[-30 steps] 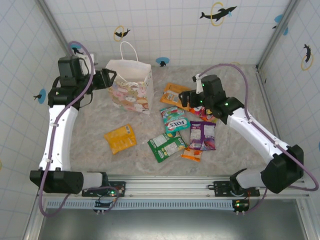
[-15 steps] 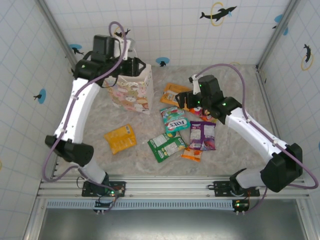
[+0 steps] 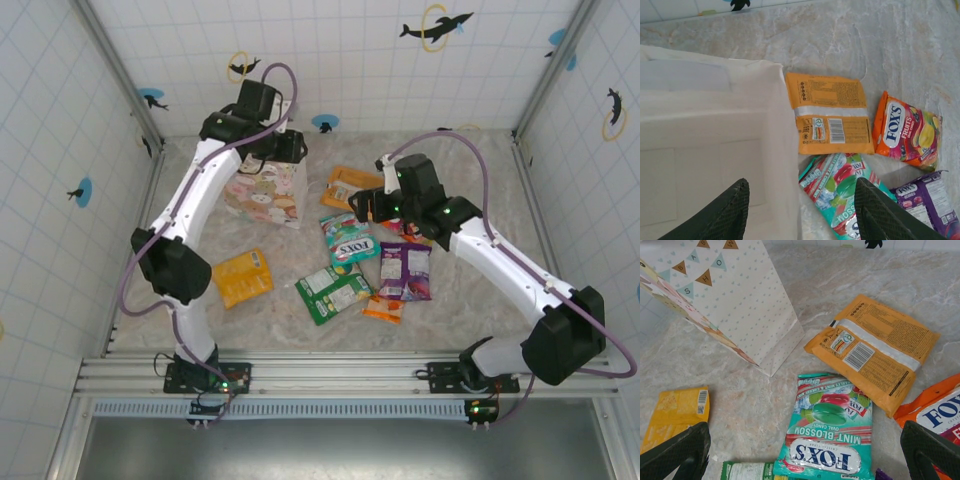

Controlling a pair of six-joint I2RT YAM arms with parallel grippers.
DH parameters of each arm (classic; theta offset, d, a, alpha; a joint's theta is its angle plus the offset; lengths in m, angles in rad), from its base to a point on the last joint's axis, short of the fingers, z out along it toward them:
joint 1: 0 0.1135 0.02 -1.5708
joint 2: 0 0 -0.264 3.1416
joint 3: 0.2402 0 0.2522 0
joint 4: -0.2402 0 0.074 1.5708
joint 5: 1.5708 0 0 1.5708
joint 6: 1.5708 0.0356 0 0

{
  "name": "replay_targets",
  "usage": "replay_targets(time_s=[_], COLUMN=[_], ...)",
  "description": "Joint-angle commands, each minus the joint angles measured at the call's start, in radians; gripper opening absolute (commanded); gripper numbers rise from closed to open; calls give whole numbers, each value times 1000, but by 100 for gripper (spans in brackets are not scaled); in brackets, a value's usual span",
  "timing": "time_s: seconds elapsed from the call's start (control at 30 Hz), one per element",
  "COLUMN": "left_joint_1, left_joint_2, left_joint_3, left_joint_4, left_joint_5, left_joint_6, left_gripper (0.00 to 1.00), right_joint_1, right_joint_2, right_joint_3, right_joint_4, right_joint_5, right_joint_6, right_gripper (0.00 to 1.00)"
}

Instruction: Place the snacks into the paper bag

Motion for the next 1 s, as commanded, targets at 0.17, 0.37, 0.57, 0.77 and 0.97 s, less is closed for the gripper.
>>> replay_targets(time_s=[0.17,0.37,0.57,0.77,0.97], left_joint_1=[-1,-1,-1,-1,0], left_joint_2=[65,66,50,-4,-111], left_joint_3=[67,67,70,53,-51], left_joint_4=[23,20,-12,-7,-31], left_joint_5=[-2,-10,-22,6,121], left_joint_6=[-9,37,108,265,478], left_gripper=[43,20,0,0,0], right_joint_1=[9,9,9,15,23], right_joint_2=[-3,3,3,-11,-18], right_joint_3=[-21,-23,-25,-62,-73], right_joint_4=[-7,1,9,63,85], right_joint_5=[-31,-33,-26,-38,-33], right_joint_6=[-22,-21,-13,23,24], right_gripper=[100,100,100,99,99])
